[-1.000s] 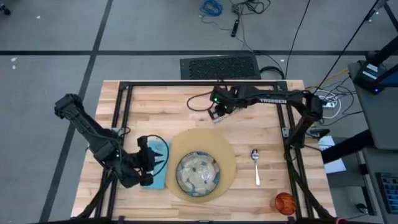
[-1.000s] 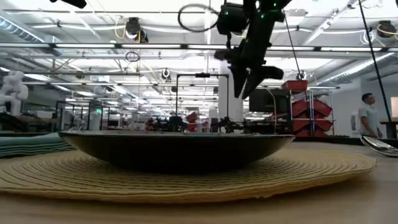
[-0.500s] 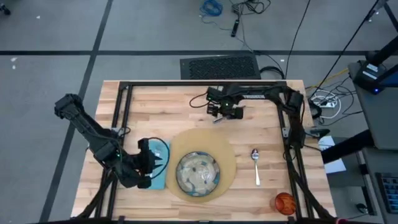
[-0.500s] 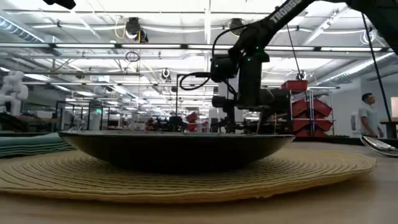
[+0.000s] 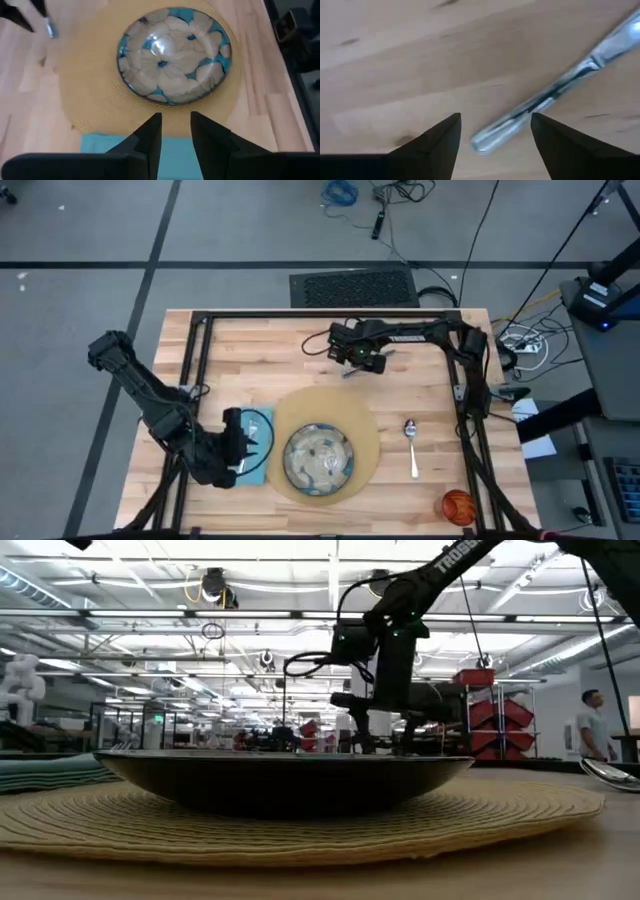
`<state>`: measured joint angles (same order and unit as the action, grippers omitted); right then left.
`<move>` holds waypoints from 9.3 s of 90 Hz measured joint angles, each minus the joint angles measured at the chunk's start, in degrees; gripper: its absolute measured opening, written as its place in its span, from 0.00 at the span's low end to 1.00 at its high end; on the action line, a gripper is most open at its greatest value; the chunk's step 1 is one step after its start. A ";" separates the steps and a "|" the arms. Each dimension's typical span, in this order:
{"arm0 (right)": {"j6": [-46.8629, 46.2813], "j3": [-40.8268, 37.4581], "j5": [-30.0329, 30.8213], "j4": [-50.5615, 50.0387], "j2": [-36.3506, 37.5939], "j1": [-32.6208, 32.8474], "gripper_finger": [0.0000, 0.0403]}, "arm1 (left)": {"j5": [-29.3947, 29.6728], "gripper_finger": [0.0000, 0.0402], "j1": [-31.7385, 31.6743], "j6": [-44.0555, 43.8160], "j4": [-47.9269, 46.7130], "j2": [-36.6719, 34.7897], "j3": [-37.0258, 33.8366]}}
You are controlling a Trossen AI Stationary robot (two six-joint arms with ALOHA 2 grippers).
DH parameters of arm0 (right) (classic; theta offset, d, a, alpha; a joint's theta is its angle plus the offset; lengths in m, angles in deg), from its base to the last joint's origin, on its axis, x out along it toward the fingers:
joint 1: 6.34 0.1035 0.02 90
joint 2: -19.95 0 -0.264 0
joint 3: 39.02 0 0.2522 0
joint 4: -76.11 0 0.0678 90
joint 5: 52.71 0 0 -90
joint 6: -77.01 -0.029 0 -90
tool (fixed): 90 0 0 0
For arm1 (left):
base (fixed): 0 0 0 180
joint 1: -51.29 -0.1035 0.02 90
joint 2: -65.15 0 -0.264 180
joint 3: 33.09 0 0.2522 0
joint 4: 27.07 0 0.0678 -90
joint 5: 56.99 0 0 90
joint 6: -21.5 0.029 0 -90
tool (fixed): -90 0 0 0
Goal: Set table place
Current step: Move the silver knife to the right of the brown mat, then move the silver knife to the right side of the brown mat
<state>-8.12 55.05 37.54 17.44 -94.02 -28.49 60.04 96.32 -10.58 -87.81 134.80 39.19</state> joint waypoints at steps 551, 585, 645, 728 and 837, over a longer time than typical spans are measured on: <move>8.47 -22.14 8.55 -8.69 22.77 27.30 0.20 | -2.73 0.22 -0.02 5.49 3.65 -0.02 0.00; 8.24 -26.96 8.59 -4.72 22.75 26.60 0.43 | -2.73 0.22 -0.02 5.53 3.65 -0.02 0.00; 9.76 -28.11 6.68 0.13 18.22 24.34 0.31 | -2.72 0.22 -0.02 5.56 3.65 -0.02 0.00; -0.21 -28.00 -0.64 0.34 17.00 29.86 0.03 | -2.72 0.22 -0.02 5.56 3.65 -0.02 0.00; -26.02 -28.09 -0.66 6.79 16.90 47.85 0.03 | -2.73 0.22 -0.02 5.62 3.65 -0.02 0.00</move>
<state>-34.14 26.97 36.89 24.24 -77.12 19.36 57.30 96.30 -4.96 -84.16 134.78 39.19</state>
